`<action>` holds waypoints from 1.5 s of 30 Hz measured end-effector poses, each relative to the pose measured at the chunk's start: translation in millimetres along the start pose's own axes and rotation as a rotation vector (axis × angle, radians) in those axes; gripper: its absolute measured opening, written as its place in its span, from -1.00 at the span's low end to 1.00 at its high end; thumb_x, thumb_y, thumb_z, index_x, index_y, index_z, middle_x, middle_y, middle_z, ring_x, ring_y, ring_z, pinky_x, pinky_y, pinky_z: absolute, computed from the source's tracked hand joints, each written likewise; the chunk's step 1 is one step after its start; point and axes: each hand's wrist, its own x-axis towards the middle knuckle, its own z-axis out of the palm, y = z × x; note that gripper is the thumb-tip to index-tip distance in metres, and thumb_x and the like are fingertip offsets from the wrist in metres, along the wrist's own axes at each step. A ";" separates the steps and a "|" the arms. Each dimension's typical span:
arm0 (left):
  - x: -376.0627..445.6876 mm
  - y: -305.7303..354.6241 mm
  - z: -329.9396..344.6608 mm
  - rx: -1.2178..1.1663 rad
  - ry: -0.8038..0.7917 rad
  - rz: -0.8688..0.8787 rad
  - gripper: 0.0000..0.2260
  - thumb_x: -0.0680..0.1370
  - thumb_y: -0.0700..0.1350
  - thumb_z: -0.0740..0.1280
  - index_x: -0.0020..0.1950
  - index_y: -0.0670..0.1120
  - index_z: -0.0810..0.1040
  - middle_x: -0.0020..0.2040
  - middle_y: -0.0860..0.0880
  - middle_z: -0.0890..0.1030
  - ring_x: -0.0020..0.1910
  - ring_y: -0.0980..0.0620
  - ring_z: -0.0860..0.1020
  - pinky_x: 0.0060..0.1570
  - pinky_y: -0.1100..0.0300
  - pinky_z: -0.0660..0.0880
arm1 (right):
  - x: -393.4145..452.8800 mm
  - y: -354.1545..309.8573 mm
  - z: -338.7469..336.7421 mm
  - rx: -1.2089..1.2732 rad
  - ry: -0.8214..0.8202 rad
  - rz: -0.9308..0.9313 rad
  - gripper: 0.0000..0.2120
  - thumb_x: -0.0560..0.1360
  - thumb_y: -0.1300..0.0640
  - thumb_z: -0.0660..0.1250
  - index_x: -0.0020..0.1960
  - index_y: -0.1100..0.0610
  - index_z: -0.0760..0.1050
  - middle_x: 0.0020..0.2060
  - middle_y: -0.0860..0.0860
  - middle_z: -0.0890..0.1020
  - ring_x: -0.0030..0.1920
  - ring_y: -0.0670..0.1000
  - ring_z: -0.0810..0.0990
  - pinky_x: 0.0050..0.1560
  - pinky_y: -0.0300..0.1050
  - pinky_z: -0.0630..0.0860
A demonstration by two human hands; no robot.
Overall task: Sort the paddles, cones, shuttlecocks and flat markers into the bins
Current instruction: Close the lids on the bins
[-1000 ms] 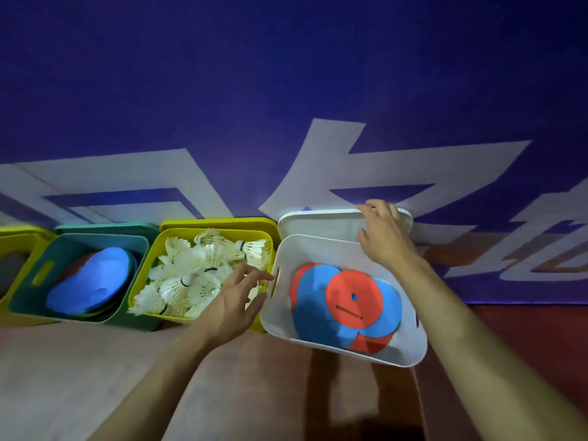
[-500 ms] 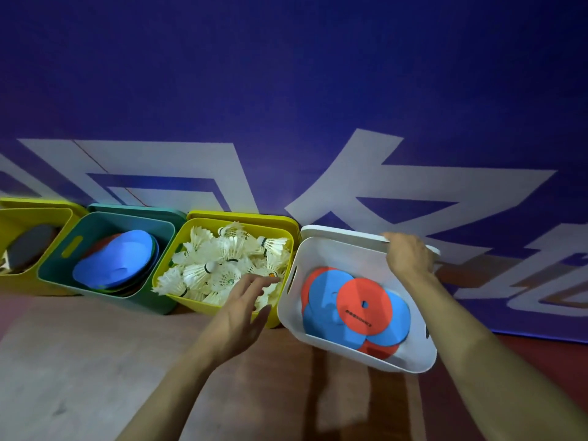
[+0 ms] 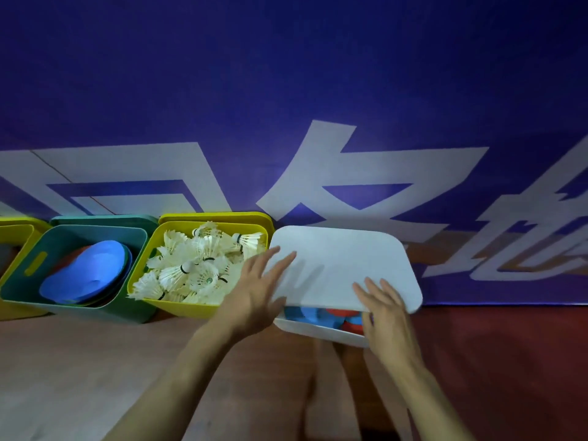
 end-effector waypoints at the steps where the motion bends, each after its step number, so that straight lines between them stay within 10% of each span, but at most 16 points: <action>1: -0.8 -2.9 11.9 0.042 -0.099 0.020 -0.23 0.50 0.01 0.41 0.59 0.24 0.03 0.61 0.02 0.03 0.54 -0.12 0.05 0.45 -0.11 0.26 | -9.1 -2.8 7.1 0.005 -0.032 0.009 -0.40 0.43 0.36 0.41 0.41 -0.01 0.49 0.41 -0.02 0.48 0.48 0.13 0.34 0.45 -0.04 0.33; 15: -13.4 -22.3 76.1 0.304 -0.253 0.084 -0.26 0.53 -0.20 0.29 0.59 0.21 0.03 0.61 0.00 0.15 0.52 -0.23 0.23 0.43 -0.24 0.25 | -46.3 -7.7 27.2 -0.002 -0.145 0.036 -0.46 0.54 0.15 0.29 0.49 -0.10 0.31 0.56 -0.17 0.19 0.58 -0.17 -0.03 0.31 -0.04 0.51; 21: -14.1 -25.1 79.6 0.293 -0.235 0.073 -0.31 0.59 -0.19 0.26 0.57 0.26 0.00 0.62 0.05 0.09 0.56 -0.19 0.14 0.46 -0.29 0.12 | -31.6 -9.9 -2.2 0.147 -0.144 0.144 -0.65 0.53 0.15 0.36 0.30 -0.03 0.56 0.40 -0.14 0.45 0.25 -0.09 0.56 0.14 -0.06 0.59; 24: -14.1 -26.9 82.9 0.294 -0.227 0.094 -0.27 0.56 -0.23 0.29 0.58 0.24 0.03 0.61 0.02 0.14 0.54 -0.22 0.20 0.43 -0.32 0.18 | -25.3 -1.9 -10.6 0.034 -0.024 0.140 -0.66 0.46 0.10 0.46 0.22 -0.02 0.60 0.27 -0.06 0.52 0.21 0.09 0.49 0.16 0.01 0.54; 32: -15.9 -26.5 92.0 0.338 -0.160 0.141 -0.10 0.37 -0.42 0.29 0.60 0.14 0.08 0.58 -0.13 0.19 0.49 -0.35 0.23 0.38 -0.42 0.17 | -23.9 21.5 -13.5 0.017 -0.389 0.244 -0.07 0.45 -0.21 0.44 0.60 -0.18 -0.09 0.53 -0.15 -0.36 0.54 0.13 -0.13 0.47 0.17 0.28; 45: 17.2 0.7 89.9 0.235 -0.160 0.026 -0.47 0.61 -0.05 0.32 0.52 0.24 0.22 0.55 0.00 0.28 0.52 -0.18 0.21 0.34 -0.41 0.25 | 14.1 53.9 -20.7 -0.048 -0.311 0.244 -0.22 0.55 -0.11 0.37 0.61 -0.11 -0.01 0.60 -0.13 -0.17 0.47 0.11 0.13 0.38 0.10 0.40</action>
